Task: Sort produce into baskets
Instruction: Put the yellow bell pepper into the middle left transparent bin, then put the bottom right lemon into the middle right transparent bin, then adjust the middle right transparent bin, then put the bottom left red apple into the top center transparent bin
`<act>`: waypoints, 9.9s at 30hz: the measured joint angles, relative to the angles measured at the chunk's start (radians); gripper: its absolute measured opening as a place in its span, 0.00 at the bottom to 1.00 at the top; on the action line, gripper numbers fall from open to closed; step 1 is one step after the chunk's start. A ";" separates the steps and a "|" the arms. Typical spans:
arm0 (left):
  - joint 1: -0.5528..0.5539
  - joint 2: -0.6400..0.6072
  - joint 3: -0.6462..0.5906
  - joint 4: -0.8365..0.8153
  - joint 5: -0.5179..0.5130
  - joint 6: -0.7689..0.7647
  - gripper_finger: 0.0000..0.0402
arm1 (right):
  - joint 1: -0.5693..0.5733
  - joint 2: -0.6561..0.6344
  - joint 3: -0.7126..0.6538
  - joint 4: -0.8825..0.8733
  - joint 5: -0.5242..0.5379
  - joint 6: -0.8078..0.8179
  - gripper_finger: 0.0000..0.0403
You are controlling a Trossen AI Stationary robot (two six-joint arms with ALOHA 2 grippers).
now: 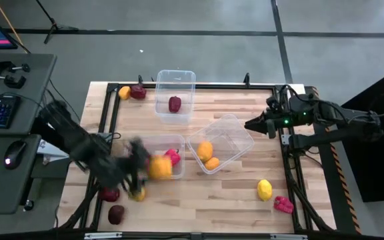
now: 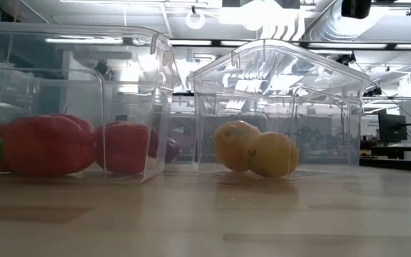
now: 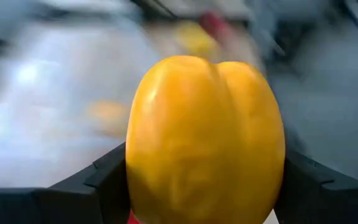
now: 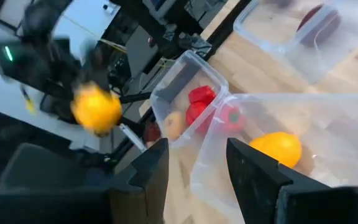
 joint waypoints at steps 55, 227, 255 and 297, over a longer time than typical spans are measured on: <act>0.293 -0.095 -0.267 -0.118 0.228 -0.381 0.95 | 0.282 0.009 0.000 -0.347 -0.138 0.339 0.37; 0.708 -0.312 -0.267 0.495 0.358 0.129 0.95 | 0.168 0.481 0.062 -0.185 0.157 0.125 0.67; 0.708 -0.239 -0.267 0.561 0.344 0.133 0.95 | 0.151 0.516 0.062 -0.573 0.163 0.150 0.00; 0.017 -0.140 -0.267 -0.246 0.863 -0.353 0.94 | 0.272 0.514 0.172 -0.367 0.381 0.302 0.00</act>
